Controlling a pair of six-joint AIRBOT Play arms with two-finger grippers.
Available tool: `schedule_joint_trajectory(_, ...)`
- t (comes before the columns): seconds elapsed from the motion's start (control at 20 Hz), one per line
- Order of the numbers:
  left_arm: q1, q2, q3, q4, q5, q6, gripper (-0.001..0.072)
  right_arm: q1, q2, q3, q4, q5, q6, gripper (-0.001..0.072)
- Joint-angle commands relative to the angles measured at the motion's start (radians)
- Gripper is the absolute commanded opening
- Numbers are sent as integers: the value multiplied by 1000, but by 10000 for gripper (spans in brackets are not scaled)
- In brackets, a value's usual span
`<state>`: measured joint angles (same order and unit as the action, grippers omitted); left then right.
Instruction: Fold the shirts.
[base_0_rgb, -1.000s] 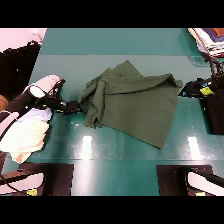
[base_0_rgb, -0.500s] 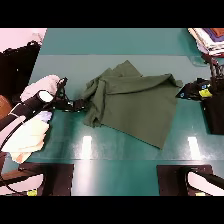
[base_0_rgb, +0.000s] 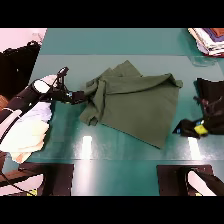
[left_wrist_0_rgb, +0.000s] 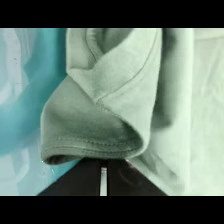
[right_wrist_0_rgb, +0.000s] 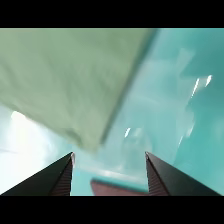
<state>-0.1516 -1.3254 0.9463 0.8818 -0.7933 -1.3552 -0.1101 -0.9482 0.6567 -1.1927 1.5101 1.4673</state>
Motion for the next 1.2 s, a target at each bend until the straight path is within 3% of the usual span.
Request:
schedule_joint_trajectory(0.0, 0, 0, 22, 2, -16, 5, 26, -19, 61, -186, 49, -13, 35, 439)
schedule_joint_trajectory(0.15, 0, 0, 22, 1, -30, 5, 26, -18, 61, -258, 165, -111, 35, 434)
schedule_joint_trajectory(0.4, 0, 0, 22, 1, -38, 5, 26, 106, -63, -261, 205, -236, 35, 424)
schedule_joint_trajectory(0.6, 0, 0, 22, 2, -49, 6, 26, 204, -134, -191, 203, -300, 35, 277)
schedule_joint_trajectory(0.65, 0, 0, 22, 2, -64, 6, 26, 217, -146, -170, 201, -298, 35, 133)
schedule_joint_trajectory(0.7, 0, 4, 22, 6, -86, 6, 26, 232, -158, -148, 196, -293, 35, 50)
schedule_joint_trajectory(0.75, 0, 20, 22, 22, -108, 6, 25, 247, -164, -126, 196, -288, 35, 16)
schedule_joint_trajectory(0.9, 19, 152, 27, 109, -134, -7, 25, 279, -138, -26, 196, -275, 32, 15)
schedule_joint_trajectory(1.15, 178, 399, 231, 114, -336, -6, 26, 190, 2, 329, 196, -277, 32, 15)
